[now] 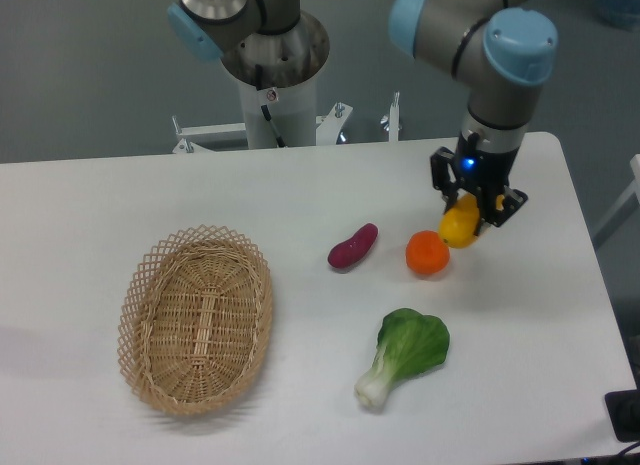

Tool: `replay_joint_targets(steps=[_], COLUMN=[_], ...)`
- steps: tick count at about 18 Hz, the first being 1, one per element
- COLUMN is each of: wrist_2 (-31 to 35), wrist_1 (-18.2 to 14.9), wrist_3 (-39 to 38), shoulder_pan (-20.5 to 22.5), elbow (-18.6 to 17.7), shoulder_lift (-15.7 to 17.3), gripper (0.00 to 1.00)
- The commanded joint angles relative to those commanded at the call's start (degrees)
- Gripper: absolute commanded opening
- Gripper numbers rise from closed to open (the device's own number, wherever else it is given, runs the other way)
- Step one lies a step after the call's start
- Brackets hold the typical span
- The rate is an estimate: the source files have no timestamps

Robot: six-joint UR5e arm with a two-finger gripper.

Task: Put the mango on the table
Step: 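Lower the held mango onto the table beside the orange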

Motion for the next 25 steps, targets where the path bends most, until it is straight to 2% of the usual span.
replay_joint_targets(steps=[4,10,18,24,25], wrist_2=[0.26,0.18,0.18,0.26,0.35], wrist_1=[0.63,3.09,3.09,3.09,3.00], wrist_3=[4.48,14.42,17.94,17.94,17.86], shoulder_pan=[-0.09,3.78,5.36,5.36,5.36], elbow=[-1.67,-6.24,-8.89,-10.03,-10.12], shoulder_lift=[-0.70,-0.62,-0.62,-0.70,-0.70], gripper=[0.45,0.45,0.46,0.49,0.52])
